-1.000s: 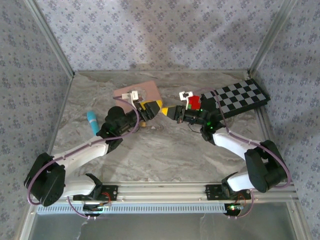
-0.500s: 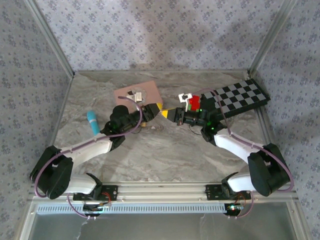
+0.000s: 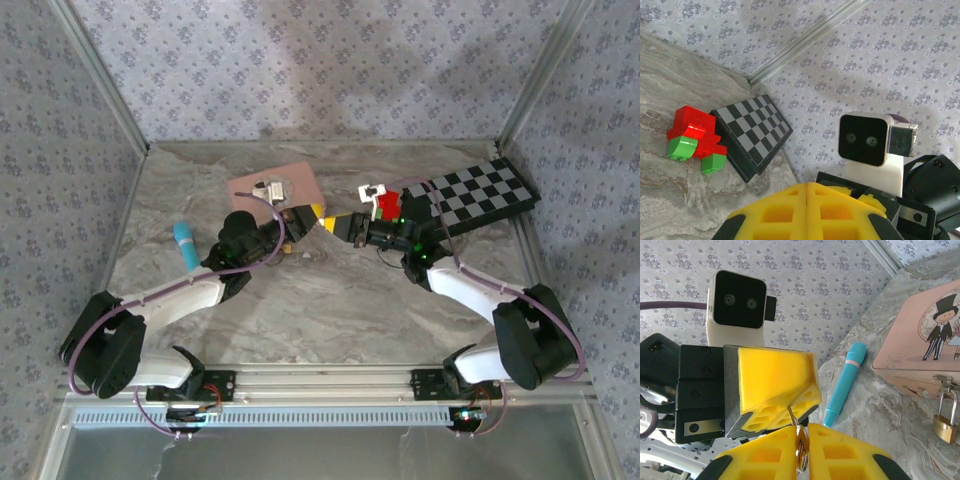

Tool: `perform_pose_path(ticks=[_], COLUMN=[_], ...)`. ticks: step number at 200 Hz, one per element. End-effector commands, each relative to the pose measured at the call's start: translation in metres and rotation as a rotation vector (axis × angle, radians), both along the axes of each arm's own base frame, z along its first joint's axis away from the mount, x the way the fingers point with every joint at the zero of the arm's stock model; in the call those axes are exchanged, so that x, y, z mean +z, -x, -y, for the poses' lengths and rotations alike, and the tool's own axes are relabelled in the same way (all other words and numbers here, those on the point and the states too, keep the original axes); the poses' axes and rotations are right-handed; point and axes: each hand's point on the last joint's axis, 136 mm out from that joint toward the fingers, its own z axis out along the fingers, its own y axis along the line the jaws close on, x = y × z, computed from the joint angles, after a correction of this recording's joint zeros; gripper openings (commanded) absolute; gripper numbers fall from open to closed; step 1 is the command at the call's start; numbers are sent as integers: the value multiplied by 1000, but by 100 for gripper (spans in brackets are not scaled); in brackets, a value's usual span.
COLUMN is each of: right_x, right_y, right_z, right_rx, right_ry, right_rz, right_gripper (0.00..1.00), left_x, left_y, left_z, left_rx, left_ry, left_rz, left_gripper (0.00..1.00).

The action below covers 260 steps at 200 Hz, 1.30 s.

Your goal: Unlock the padlock with the key

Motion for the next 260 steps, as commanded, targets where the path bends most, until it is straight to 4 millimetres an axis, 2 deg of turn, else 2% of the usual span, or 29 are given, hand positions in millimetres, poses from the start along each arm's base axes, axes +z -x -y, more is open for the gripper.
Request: perform_pose_path(ticks=[1, 59, 75, 101, 130, 151, 165, 178, 200, 214, 227, 260], right_x=[11, 12, 12, 11, 9, 6, 4, 1, -8, -12, -16, -16], right_y=[1, -1, 0, 0, 0, -3, -6, -8, -9, -9, -9, -5], right_z=[-3, -3, -3, -3, -2, 2, 6, 10, 15, 16, 15, 7], right_rx=[11, 11, 14, 18, 14, -3, -16, -30, -46, -49, -46, -3], right_ry=[-56, -67, -67, -65, -62, -59, -58, -52, -28, -10, 4, 14], right_rz=[31, 30, 29, 28, 26, 16, 11, 3, -13, -20, -31, -46], right_gripper=[15, 22, 11, 0, 0, 0, 0, 0, 0, 0, 0, 0], left_x=[15, 15, 15, 16, 16, 13, 6, -10, -41, -48, -48, -38], left_y=[4, 5, 5, 5, 4, 2, -5, -15, -25, -24, -18, -2], left_z=[3, 1, 0, -1, -2, -10, -24, -46, -81, -89, -84, -48], left_rx=[-8, -3, 1, 6, 16, 45, 88, 158, 238, 227, 180, -1], left_ry=[34, 38, 39, 42, 42, 21, -22, -94, -183, -164, -159, -146], left_rz=[34, 31, 31, 30, 28, 28, 19, -29, -120, -141, -135, -91], left_gripper=[0, 0, 0, 0, 0, 13, 50, 67, 70, 68, 67, 71])
